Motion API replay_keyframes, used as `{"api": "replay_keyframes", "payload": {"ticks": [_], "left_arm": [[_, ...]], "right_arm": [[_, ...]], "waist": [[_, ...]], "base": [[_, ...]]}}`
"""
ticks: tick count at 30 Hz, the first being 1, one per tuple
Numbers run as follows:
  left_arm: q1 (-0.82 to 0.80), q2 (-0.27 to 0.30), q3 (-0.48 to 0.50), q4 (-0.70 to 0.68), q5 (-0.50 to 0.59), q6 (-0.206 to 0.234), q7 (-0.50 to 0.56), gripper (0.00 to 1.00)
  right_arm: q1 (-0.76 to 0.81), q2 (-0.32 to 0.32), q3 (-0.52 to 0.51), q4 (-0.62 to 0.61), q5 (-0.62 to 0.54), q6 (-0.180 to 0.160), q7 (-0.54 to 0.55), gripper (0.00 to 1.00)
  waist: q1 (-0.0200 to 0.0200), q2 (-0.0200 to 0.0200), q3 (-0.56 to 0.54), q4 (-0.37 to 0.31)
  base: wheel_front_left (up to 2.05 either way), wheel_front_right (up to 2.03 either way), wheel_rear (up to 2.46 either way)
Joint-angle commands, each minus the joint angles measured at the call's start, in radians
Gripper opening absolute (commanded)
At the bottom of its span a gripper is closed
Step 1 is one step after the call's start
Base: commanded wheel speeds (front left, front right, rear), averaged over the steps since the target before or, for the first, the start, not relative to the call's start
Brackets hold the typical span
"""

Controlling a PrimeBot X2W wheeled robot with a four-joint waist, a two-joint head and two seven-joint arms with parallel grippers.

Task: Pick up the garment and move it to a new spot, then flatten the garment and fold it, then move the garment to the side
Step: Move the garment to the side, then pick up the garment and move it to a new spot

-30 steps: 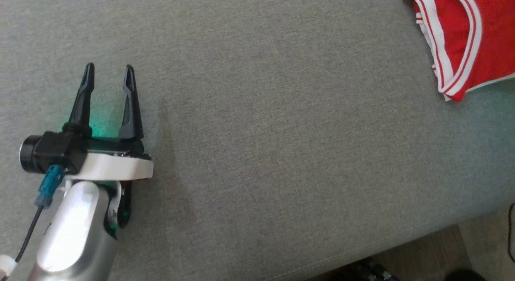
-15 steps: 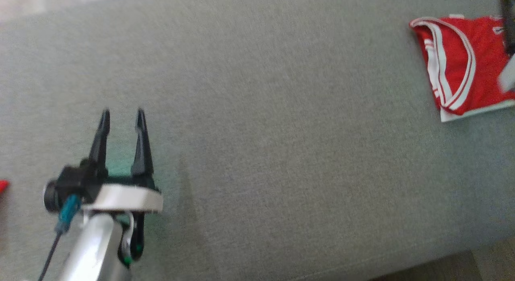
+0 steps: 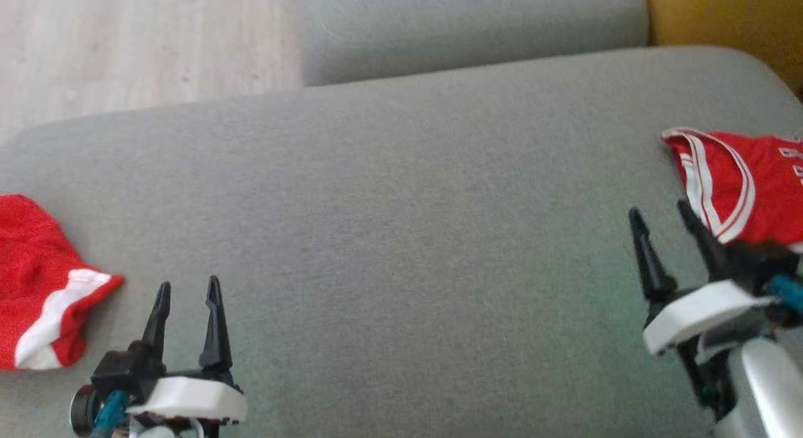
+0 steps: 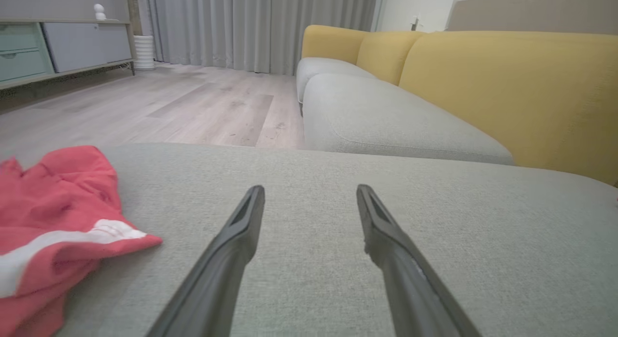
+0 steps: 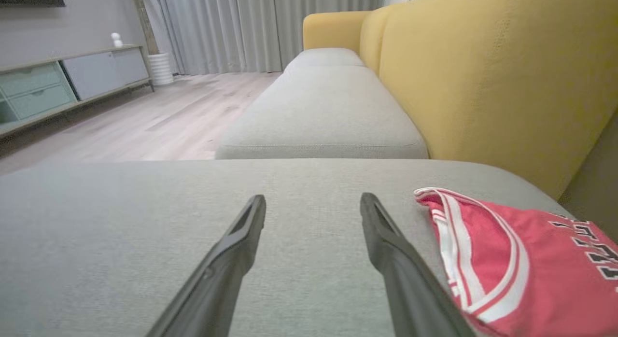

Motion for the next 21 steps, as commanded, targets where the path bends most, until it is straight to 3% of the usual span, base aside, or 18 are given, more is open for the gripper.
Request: {"api": "replay_keyframes", "payload": {"ticks": [1, 7, 16, 21], "left_arm": [[-0.023, 0.022, 0.045, -0.024, -0.001, -0.003, -0.012, 1.00], [-0.003, 0.021, 0.050, -0.032, 0.000, -0.003, -0.012, 1.00], [-0.005, 0.019, 0.046, -0.040, 0.001, -0.002, -0.012, 1.00], [-0.024, 0.015, 0.033, -0.043, 0.006, -0.001, -0.005, 1.00]], "right_arm": [[0.013, 0.019, -0.005, -0.080, -0.022, 0.007, 0.014, 1.00], [0.090, 0.073, -0.043, -0.172, -0.056, 0.007, 0.053, 1.00], [0.128, 0.081, -0.054, -0.217, -0.082, 0.007, 0.093, 1.00], [0.137, 0.090, -0.054, -0.231, -0.079, 0.007, 0.097, 1.00]], "waist": [[0.0004, -0.0001, -0.037, 0.032], [0.0004, -0.0001, -0.045, 0.034], [0.0004, -0.0001, -0.037, 0.038], [0.0004, -0.0001, -0.029, 0.094]], "base": [[0.00, 0.00, 0.00], [0.00, 0.00, 0.00], [0.00, 0.00, 0.00], [0.00, 0.00, 0.00]]}}
